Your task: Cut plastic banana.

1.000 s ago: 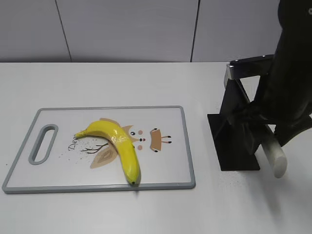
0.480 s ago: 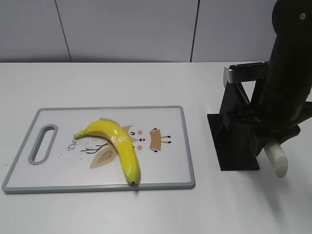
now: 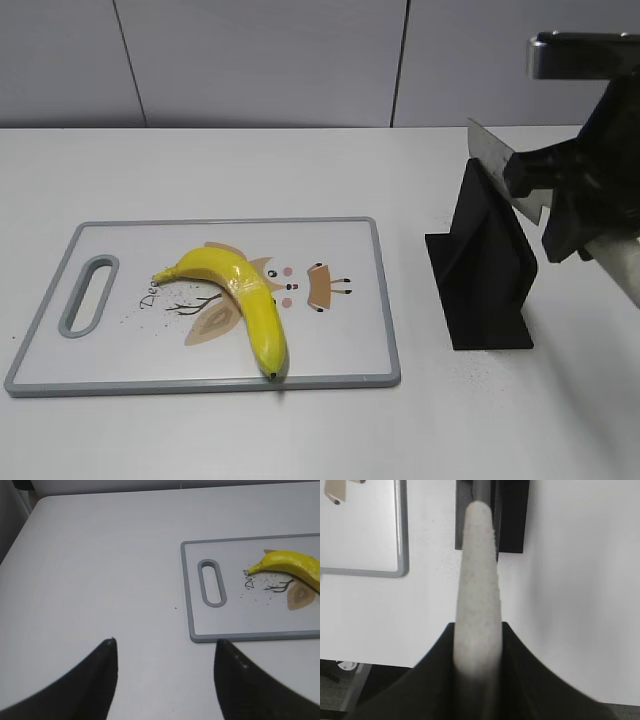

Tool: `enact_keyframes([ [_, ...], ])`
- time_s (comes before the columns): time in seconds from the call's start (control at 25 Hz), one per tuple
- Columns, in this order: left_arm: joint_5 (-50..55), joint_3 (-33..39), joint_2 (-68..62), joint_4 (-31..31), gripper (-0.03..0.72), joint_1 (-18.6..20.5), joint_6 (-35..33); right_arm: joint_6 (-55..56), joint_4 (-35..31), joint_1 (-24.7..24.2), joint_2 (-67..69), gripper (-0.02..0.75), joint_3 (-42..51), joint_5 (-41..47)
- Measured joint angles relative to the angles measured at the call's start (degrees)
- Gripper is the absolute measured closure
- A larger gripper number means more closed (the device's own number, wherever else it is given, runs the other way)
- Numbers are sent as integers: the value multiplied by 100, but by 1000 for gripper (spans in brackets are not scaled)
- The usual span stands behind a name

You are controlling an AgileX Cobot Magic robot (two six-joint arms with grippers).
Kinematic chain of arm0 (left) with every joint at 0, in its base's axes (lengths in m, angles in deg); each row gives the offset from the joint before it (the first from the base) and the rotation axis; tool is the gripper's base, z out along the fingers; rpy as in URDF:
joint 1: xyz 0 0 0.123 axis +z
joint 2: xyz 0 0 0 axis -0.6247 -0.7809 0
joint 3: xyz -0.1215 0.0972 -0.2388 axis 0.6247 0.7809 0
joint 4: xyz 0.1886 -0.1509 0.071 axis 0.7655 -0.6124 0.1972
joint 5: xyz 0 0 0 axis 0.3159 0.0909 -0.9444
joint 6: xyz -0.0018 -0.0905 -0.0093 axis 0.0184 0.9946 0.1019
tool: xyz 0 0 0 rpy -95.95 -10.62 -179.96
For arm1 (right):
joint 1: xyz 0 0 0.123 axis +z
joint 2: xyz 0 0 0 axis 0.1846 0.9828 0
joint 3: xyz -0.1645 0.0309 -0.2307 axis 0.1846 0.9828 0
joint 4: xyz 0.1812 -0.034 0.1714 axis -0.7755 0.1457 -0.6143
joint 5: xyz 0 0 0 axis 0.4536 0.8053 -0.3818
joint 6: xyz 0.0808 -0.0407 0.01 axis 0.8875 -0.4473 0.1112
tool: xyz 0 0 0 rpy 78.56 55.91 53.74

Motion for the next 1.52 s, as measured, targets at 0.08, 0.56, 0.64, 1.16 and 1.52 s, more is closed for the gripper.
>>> enact_keyframes([
  [0.08,0,0,0,0,96,0,0,13,28,0,-236,573,-44,22],
  [0.56,-26,-7,-18,-105,107,0,-187,-1456,-257,11,-702,576,-500,33],
  [0.64,-88,-80,-166,-238,118,0,-322,-2388,-522,11,-688,576,-507,-132],
  [1.16,-1024,-930,-2929,-2224,127,-201,-3374,-6442,-1139,11,654,576,-1577,-155],
  [1.52,-127,-2571,-5562,-2507,135,-1111,-5436,-8553,-1990,83,1651,576,-2349,286],
])
